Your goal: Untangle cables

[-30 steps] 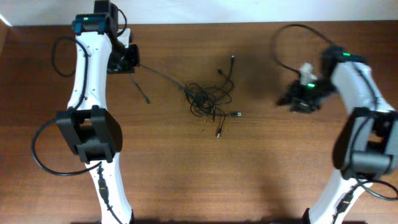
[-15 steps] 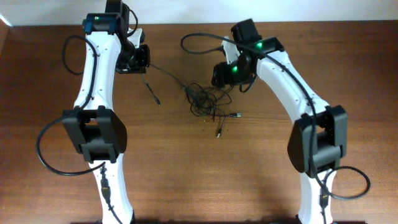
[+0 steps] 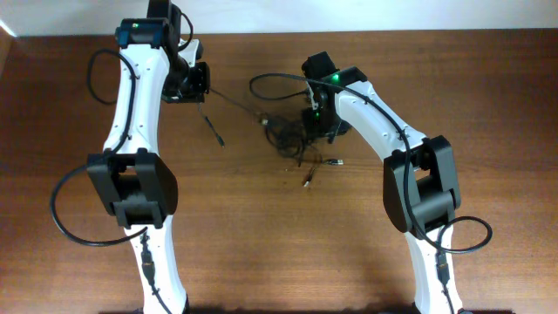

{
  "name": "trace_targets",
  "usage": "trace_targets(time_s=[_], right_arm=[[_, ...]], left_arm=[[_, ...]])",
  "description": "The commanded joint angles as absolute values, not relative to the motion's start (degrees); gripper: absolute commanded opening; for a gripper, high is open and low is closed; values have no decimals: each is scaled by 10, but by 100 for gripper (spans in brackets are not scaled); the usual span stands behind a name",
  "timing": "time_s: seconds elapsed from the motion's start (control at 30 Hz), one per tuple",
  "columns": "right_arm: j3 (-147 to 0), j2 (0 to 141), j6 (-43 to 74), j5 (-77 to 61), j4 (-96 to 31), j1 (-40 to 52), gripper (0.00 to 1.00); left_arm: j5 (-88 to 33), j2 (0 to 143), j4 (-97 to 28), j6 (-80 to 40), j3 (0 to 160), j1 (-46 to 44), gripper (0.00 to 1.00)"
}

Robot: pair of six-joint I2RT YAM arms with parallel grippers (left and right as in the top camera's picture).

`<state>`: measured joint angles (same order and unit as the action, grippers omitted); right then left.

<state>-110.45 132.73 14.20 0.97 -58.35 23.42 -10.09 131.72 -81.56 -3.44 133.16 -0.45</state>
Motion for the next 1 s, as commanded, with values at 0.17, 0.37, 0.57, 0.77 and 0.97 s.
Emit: trace_targets(time_s=[0.17, 0.37, 0.57, 0.77, 0.97], right_arm=[[-1147, 1308, 270, 342, -730, 163, 37], [-1148, 1308, 297, 393, -789, 76, 34], [-1203, 1308, 269, 258, -852, -54, 18], [-1300, 1308, 57, -57, -877, -66, 15], [-1386, 1308, 32, -175, -902, 7, 28]], left_arm=[[-9, 1304, -814, -30, 1328, 50, 0], [-6, 1304, -816, -30, 1328, 96, 0], [0, 1304, -814, -30, 1328, 99, 0], [-29, 1304, -815, -30, 1328, 96, 0], [-95, 1301, -855, 56, 1333, 46, 64]])
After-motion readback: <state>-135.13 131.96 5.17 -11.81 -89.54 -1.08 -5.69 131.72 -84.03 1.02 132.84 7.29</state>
